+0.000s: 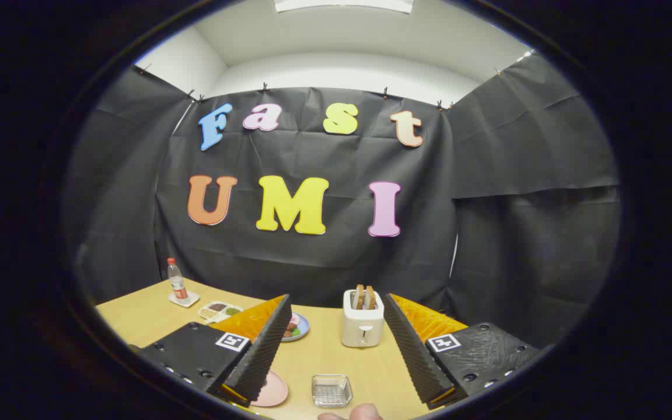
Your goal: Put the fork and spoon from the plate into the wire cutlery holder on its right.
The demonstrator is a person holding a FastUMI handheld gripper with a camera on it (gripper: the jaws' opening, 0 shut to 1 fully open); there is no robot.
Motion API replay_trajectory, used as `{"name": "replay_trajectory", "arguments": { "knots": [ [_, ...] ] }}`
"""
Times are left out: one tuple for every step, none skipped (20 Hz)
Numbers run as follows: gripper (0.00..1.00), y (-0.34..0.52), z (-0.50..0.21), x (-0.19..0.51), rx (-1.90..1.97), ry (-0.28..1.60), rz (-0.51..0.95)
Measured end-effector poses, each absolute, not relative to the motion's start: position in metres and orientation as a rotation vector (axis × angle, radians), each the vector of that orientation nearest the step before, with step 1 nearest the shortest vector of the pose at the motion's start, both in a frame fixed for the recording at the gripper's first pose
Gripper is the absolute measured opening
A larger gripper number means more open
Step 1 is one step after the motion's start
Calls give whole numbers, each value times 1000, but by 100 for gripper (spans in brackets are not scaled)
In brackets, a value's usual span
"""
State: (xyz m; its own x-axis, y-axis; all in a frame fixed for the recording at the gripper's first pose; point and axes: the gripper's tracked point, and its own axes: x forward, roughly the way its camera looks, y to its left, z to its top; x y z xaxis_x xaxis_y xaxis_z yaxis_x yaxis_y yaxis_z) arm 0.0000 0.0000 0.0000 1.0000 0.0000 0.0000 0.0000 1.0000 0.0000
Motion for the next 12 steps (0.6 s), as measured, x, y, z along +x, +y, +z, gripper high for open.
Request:
{"name": "replay_trajectory", "arguments": {
  "knots": [
    [95,0,1,0,-2,-3,0],
    [95,-1,4,0,0,-7,-1],
    [95,1,3,-1,5,-7,1],
    [95,3,3,-2,10,-4,4],
    [95,5,0,-2,12,0,7],
    [95,5,-2,-1,10,5,7],
    [95,7,-4,0,4,12,8],
    [95,9,-4,1,1,15,12],
    [95,13,-2,1,-1,11,16],
    [95,19,2,1,1,5,25],
    [95,24,2,0,6,2,34],
    [95,30,3,0,14,0,43]
  ]
}}
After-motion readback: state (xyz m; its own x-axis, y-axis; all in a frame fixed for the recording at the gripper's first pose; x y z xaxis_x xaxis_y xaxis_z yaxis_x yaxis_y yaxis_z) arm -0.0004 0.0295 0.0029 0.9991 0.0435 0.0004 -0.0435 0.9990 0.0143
